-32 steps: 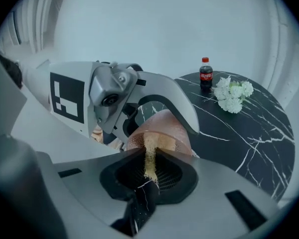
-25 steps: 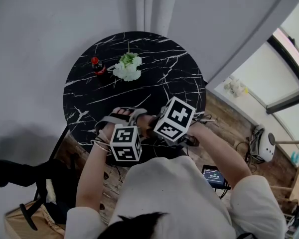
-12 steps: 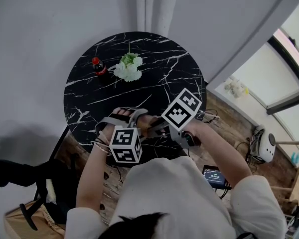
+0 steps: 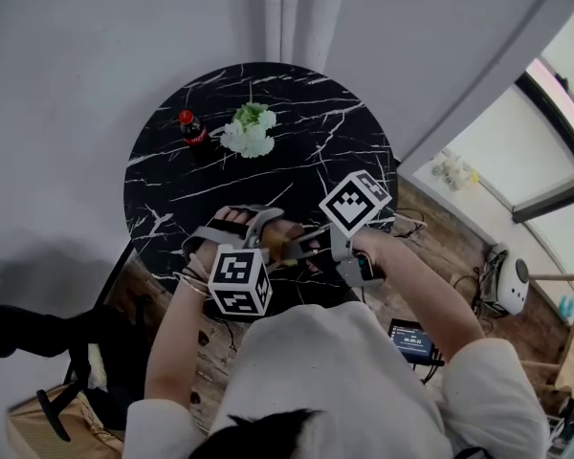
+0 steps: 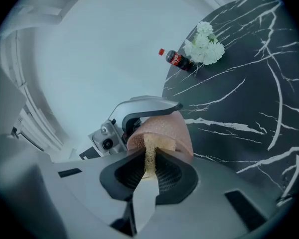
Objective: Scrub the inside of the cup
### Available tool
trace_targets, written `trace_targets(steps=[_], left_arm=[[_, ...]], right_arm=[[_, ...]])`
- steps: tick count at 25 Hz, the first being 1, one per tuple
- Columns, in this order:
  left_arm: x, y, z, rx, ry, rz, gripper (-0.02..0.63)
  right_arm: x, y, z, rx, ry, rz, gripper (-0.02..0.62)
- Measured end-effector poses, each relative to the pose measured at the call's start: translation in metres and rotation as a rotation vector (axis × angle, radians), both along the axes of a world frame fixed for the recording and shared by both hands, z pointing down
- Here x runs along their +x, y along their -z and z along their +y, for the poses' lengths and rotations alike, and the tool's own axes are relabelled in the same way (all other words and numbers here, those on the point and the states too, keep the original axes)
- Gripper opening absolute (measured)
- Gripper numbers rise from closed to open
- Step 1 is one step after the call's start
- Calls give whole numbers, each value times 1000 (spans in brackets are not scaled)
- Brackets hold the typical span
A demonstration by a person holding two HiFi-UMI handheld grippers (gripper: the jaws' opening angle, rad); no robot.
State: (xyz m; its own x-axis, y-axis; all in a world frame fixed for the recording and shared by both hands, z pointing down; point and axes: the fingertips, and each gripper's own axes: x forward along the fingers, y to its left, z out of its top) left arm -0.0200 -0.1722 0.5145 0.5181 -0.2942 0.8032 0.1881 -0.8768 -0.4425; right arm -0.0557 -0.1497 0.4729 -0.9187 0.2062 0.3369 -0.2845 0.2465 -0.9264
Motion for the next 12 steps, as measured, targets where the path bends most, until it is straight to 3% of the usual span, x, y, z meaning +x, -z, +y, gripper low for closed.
trace_targets(steps=[12], left_arm=[[-5, 6, -4, 45, 54, 68, 376]], right_arm=[[-4, 4, -8, -173, -125, -86, 57]])
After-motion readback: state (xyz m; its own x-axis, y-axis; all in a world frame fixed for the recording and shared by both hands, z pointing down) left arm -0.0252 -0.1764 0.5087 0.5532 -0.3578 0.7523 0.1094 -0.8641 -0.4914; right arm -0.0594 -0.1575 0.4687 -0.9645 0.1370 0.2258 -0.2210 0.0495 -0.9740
